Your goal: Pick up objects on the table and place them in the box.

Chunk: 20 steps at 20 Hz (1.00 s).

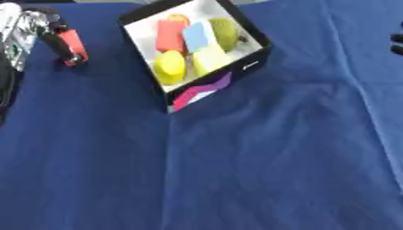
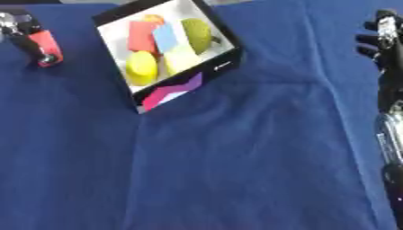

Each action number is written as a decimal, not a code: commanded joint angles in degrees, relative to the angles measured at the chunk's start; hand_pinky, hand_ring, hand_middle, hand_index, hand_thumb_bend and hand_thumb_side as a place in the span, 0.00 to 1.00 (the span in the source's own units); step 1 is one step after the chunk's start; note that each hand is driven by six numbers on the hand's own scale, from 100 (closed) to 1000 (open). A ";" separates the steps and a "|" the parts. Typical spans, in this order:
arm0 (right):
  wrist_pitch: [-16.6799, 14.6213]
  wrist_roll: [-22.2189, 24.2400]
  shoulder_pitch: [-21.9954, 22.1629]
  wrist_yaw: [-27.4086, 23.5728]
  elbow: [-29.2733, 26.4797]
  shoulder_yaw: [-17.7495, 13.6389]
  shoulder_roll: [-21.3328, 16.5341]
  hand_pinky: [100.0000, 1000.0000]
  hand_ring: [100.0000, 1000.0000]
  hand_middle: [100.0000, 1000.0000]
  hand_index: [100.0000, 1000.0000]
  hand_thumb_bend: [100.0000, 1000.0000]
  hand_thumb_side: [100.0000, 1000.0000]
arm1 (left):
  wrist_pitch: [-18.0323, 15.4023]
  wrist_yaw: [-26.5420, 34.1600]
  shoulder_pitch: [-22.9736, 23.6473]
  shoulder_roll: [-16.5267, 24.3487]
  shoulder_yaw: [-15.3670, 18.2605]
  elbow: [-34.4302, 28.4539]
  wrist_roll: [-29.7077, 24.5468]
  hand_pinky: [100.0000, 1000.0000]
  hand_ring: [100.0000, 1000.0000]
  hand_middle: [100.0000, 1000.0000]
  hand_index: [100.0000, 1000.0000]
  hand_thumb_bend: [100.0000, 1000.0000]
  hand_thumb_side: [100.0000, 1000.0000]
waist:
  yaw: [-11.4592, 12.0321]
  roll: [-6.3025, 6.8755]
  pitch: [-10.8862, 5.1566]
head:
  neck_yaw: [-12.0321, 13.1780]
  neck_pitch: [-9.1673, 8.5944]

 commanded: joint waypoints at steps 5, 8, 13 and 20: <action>-0.01 0.04 -0.28 0.05 -0.93 -0.08 -1.23 0.75 0.70 0.69 0.80 0.00 0.66 | -1.78 6.96 -6.37 0.85 -2.52 -9.42 0.54 0.82 0.68 0.51 0.47 0.00 0.01 | 0.22 0.17 -1.37 | 0.41 0.60; -0.03 0.07 -0.21 0.01 -0.91 -0.04 -1.23 0.75 0.70 0.69 0.80 0.00 0.66 | -3.58 9.71 -8.44 -1.63 -4.47 -12.71 0.58 0.80 0.67 0.51 0.45 0.00 0.01 | 0.15 0.21 -1.63 | 1.00 0.60; -0.23 -0.09 -0.56 -0.34 -0.99 0.01 -0.90 0.75 0.70 0.69 0.79 0.00 0.66 | -10.25 13.29 -9.05 -7.18 -9.75 -18.03 1.77 0.80 0.69 0.53 0.45 0.03 0.00 | -0.38 0.22 -1.96 | 1.94 0.38; -0.24 0.45 -1.33 -0.55 -1.07 0.44 -0.32 0.75 0.70 0.69 0.80 0.00 0.66 | -17.20 11.78 -6.68 -11.59 -13.84 -19.10 4.88 0.82 0.72 0.58 0.50 0.13 0.00 | -1.19 0.17 -2.15 | 1.98 -0.20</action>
